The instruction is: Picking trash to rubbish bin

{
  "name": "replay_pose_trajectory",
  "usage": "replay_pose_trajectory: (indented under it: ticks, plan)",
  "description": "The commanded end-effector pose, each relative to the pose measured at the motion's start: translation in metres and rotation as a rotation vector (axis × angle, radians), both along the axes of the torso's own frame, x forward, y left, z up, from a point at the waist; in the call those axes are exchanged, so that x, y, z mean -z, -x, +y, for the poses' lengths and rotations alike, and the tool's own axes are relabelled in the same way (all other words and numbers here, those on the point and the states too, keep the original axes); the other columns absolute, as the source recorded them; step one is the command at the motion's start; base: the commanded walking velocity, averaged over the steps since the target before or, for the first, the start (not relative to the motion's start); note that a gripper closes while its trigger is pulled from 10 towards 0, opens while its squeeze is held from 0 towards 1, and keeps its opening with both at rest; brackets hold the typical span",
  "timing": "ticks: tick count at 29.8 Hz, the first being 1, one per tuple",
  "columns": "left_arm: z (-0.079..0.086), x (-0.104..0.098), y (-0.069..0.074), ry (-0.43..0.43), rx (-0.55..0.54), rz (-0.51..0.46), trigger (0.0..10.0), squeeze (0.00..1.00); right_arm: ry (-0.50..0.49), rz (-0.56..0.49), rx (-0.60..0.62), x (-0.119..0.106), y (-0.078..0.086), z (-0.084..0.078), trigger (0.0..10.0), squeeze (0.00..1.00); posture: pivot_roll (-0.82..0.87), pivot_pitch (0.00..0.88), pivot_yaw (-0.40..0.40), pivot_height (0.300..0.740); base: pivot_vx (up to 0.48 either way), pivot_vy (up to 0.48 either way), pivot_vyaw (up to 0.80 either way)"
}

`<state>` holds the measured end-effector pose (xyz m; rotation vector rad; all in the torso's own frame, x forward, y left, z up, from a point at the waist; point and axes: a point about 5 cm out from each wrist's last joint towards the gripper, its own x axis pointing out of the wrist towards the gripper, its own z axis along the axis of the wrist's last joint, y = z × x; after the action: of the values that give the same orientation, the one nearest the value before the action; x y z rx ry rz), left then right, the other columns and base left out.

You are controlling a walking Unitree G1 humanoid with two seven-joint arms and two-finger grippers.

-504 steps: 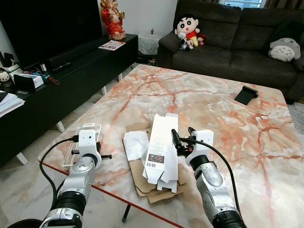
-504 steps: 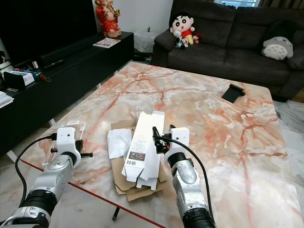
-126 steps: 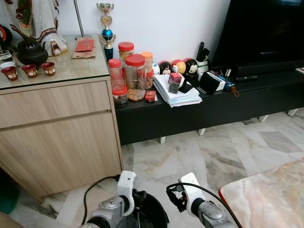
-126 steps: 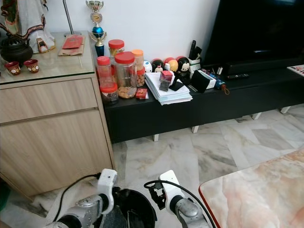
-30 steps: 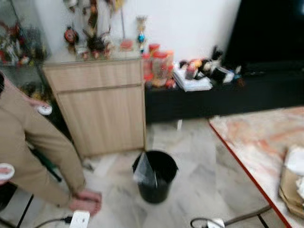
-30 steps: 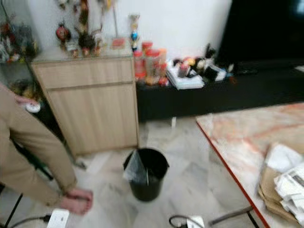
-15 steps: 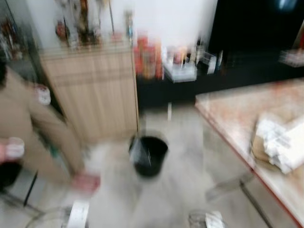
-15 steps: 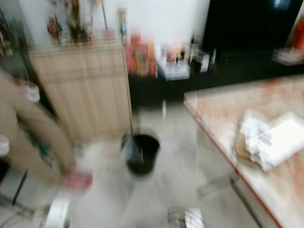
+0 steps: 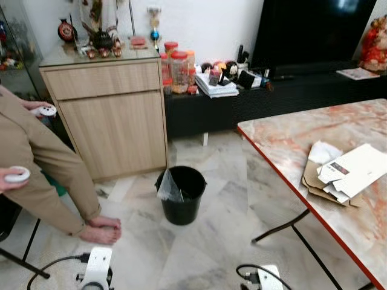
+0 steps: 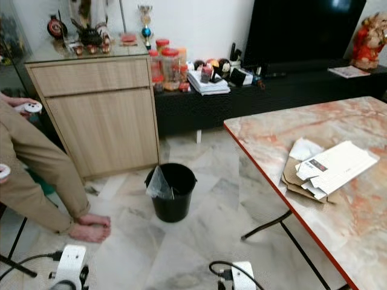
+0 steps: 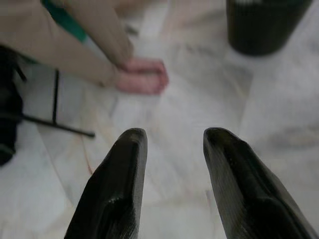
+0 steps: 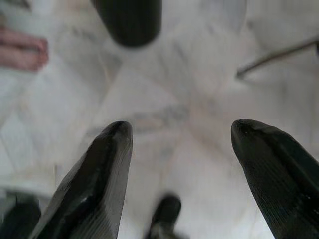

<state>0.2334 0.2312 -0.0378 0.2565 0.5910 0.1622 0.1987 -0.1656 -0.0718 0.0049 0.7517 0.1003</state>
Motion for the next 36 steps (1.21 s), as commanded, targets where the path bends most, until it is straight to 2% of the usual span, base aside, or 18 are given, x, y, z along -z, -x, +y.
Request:
replay_pose_trajectory:
  ticks: [1,3,7,8,12,14,16,17,19,24,26,29,36]
  plan:
    - [-0.001,-0.014,-0.015,-0.014,0.0,-0.091,10.0,0.0,-0.01,-0.081,0.016,-0.011,-0.017,0.0,10.0,0.0,0.13,0.017,-0.018,0.74,0.0,0.0,0.0]
    - [-0.003,-0.02,-0.022,-0.013,0.011,-0.133,10.0,0.0,-0.021,-0.119,0.003,-0.017,-0.024,0.002,10.0,0.0,0.13,0.017,-0.018,0.74,0.0,0.0,0.0]
    - [-0.01,-0.041,-0.04,-0.024,0.053,-0.267,10.0,0.0,-0.058,-0.288,-0.049,-0.04,-0.049,0.012,10.0,0.0,0.13,0.017,-0.015,0.74,0.0,0.0,0.0]
    - [-0.01,-0.041,-0.04,-0.024,0.053,-0.267,10.0,0.0,-0.058,-0.288,-0.049,-0.04,-0.049,0.012,10.0,0.0,0.13,0.017,-0.015,0.74,0.0,0.0,0.0]
    - [-0.018,-0.063,-0.056,-0.038,0.083,-0.405,10.0,0.0,-0.083,-0.465,-0.074,-0.069,-0.073,0.02,10.0,0.0,0.14,0.015,-0.012,0.74,0.0,0.0,0.0]
    - [-0.023,-0.079,-0.066,-0.035,0.088,-0.491,10.0,0.0,-0.109,-0.578,-0.097,-0.091,-0.087,0.028,10.0,0.0,0.14,0.015,-0.012,0.74,0.0,0.0,0.0]
    - [-0.025,-0.084,-0.069,-0.031,0.087,-0.517,10.0,0.0,-0.118,-0.612,-0.105,-0.097,-0.09,0.031,10.0,0.0,0.14,0.015,-0.012,0.74,0.0,0.0,0.0]
    - [-0.029,-0.097,-0.077,-0.024,0.087,-0.578,10.0,0.0,-0.13,-0.676,-0.116,-0.112,-0.099,0.035,10.0,0.0,0.14,0.011,-0.01,0.74,0.0,0.0,0.0]
    - [-0.031,-0.104,-0.081,-0.02,0.089,-0.607,10.0,0.0,-0.134,-0.701,-0.115,-0.118,-0.103,0.037,10.0,0.0,0.14,0.011,-0.01,0.74,0.0,0.0,0.0]
    - [-0.041,-0.148,-0.102,-0.007,0.119,-0.777,10.0,0.0,-0.17,-0.853,-0.1,-0.159,-0.123,0.044,10.0,0.0,0.14,0.001,-0.011,0.74,0.0,0.0,0.0]
    - [-0.042,-0.152,-0.103,-0.007,0.122,-0.795,10.0,0.0,-0.171,-0.867,-0.102,-0.164,-0.125,0.045,10.0,0.0,0.14,0.0,-0.009,0.74,0.0,0.0,0.0]
    - [-0.049,-0.171,-0.108,-0.019,0.158,-0.856,10.0,0.0,-0.185,-0.929,-0.097,-0.186,-0.131,0.049,10.0,0.0,0.14,0.0,-0.003,0.74,0.0,0.0,0.0]
    - [-0.056,-0.171,-0.106,-0.008,0.171,-0.847,10.0,0.0,-0.184,-0.932,-0.07,-0.192,-0.135,0.049,10.0,0.0,0.13,0.0,0.0,0.74,0.0,0.0,0.0]
